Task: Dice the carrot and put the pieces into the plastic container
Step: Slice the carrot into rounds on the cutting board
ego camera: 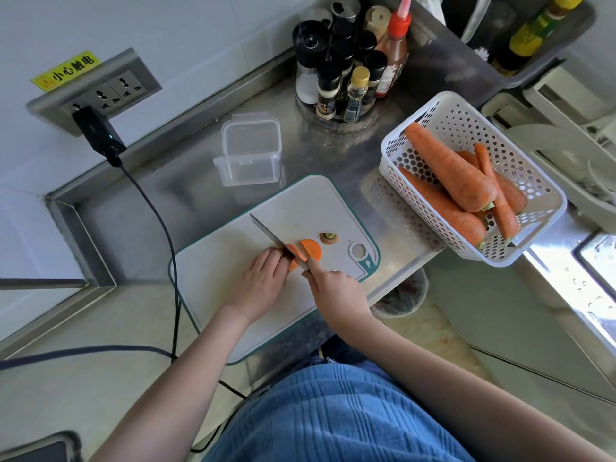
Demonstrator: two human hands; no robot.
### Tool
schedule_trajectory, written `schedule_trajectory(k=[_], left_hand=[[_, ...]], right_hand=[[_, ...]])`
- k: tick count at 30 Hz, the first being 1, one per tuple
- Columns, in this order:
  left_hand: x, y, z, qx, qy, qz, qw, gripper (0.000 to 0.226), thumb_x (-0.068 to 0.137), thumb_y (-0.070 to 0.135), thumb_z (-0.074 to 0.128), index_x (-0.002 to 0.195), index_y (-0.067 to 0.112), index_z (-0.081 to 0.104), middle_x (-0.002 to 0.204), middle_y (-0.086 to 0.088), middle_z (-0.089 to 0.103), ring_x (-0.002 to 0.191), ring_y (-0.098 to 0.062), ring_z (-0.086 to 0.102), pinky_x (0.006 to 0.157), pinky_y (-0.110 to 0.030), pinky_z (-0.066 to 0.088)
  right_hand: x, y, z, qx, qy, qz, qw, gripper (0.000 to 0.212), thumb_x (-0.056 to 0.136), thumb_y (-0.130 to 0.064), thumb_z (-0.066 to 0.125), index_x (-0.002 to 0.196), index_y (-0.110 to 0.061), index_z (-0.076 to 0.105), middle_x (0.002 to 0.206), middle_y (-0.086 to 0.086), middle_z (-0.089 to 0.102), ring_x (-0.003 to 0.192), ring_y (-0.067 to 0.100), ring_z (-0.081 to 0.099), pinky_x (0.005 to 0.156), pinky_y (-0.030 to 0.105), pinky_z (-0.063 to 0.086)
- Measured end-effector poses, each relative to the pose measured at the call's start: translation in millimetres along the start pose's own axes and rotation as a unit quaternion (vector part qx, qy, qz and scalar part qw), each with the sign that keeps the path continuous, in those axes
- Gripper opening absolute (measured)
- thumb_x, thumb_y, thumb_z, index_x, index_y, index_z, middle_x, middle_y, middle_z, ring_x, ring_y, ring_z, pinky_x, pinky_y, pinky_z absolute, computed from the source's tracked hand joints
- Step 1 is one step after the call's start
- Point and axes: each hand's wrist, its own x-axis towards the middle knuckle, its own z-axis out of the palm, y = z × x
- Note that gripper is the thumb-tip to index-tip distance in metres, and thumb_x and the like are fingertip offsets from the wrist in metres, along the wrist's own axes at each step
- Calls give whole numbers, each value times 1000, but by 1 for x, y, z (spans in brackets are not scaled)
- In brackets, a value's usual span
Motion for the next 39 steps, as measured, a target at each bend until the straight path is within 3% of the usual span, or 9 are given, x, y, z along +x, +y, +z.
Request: schedule_trajectory(k=[8,14,22,31,36,39], left_hand=[[0,1,-3,0,6,10,1000,19,82,11,42,100,5,45,92,-18,62,97,-28,44,76,-37,55],[2,0,-5,3,2,14,1000,20,81,11,41,99,5,45,92,-18,62,97,-28,44,75,-37,55],[1,0,-5,-14,-12,3,1000,17,85,15,39,99,7,43,103,-11,39,98,-29,44,76,-37,54],[2,-1,-3,-30,-24,3,999,19,87,18,40,102,7,43,100,-9,38,95,-28,43,73,-37,54],[-1,-3,-2,-42,-35,-3,998,18,86,14,40,102,8,43,101,-8,38,96,-28,44,73,-37,53],[1,-2,-2,-46,-39,-1,998,22,84,12,38,105,7,43,103,-9,39,98,-28,44,75,-37,53]], right_hand=[[2,1,4,-24,16,-12,999,24,105,-26,32,128,-17,32,62,2,36,58,29,47,54,33,39],[2,1,6,-22,28,-21,999,26,106,-30,28,126,-15,33,68,6,46,57,29,47,53,33,39],[4,2,11,-7,28,-21,999,20,105,-25,34,122,-15,31,67,5,46,57,30,52,53,34,44],[7,3,15,-14,26,-8,1000,18,100,-16,44,116,-14,36,55,-1,27,52,28,44,49,32,38],[12,6,18,2,16,-15,1000,16,102,-16,40,116,-12,36,64,3,41,58,30,48,53,34,40],[14,6,18,13,8,-14,1000,15,102,-16,39,116,-13,36,60,1,36,60,31,50,55,35,41]])
